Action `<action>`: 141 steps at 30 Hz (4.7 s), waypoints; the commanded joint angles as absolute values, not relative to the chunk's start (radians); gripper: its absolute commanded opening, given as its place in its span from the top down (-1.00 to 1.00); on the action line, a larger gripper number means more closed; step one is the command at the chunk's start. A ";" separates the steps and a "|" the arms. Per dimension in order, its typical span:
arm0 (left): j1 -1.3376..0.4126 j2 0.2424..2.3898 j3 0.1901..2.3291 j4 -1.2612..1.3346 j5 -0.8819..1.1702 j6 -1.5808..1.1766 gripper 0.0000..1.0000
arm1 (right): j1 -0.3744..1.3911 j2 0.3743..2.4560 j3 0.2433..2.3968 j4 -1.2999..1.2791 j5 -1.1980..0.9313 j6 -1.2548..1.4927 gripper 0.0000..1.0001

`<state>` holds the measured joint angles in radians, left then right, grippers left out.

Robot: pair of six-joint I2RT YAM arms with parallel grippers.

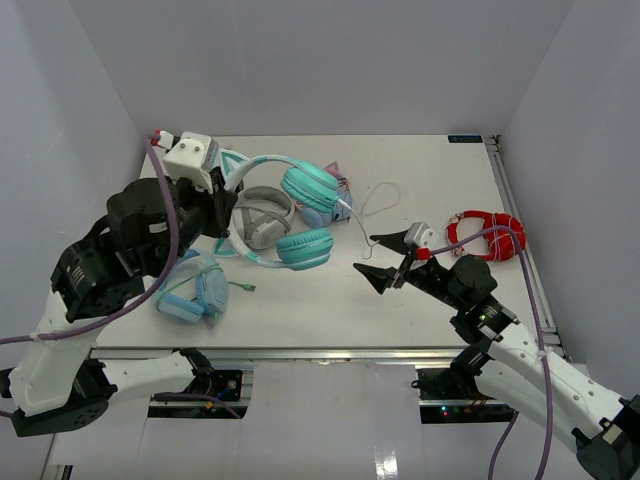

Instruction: Wrap the headphones

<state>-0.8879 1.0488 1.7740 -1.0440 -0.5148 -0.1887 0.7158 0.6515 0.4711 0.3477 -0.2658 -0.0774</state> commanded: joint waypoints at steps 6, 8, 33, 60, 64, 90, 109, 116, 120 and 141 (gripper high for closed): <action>-0.891 0.933 1.786 -0.915 -0.365 -0.285 1.00 | 0.721 0.748 0.333 0.754 -0.395 -0.009 -0.30; -0.891 0.914 1.761 -0.903 -0.366 -0.295 1.00 | 0.722 0.763 0.310 0.811 -0.415 0.001 -0.30; -0.892 0.742 1.468 -0.625 -0.261 -0.462 1.00 | 0.723 0.916 0.197 1.153 -0.511 0.140 0.82; -0.893 0.761 1.191 -0.340 0.563 -0.504 1.00 | 0.749 1.157 0.360 1.054 -0.459 0.115 0.85; -0.891 0.781 1.151 -0.392 0.685 -0.472 1.00 | 0.743 1.166 0.472 0.876 -0.392 0.027 0.85; -0.892 1.127 1.080 -0.818 -0.147 -0.300 1.00 | 0.663 1.183 1.101 -0.131 -0.311 -0.223 0.85; -0.870 1.430 1.228 -0.963 -0.619 -0.516 1.00 | 0.858 1.110 1.029 -0.199 -0.451 -0.153 0.85; -0.815 1.421 1.256 -0.914 -0.586 -0.545 1.00 | 0.927 1.028 0.913 -0.099 -0.465 -0.059 0.84; -0.794 1.396 1.268 -0.874 -0.545 -0.553 1.00 | 0.978 1.032 0.868 -0.039 -0.398 -0.023 0.85; -0.789 1.237 1.325 -0.861 -0.502 -0.649 1.00 | 1.022 1.069 0.707 0.202 -0.161 0.106 0.70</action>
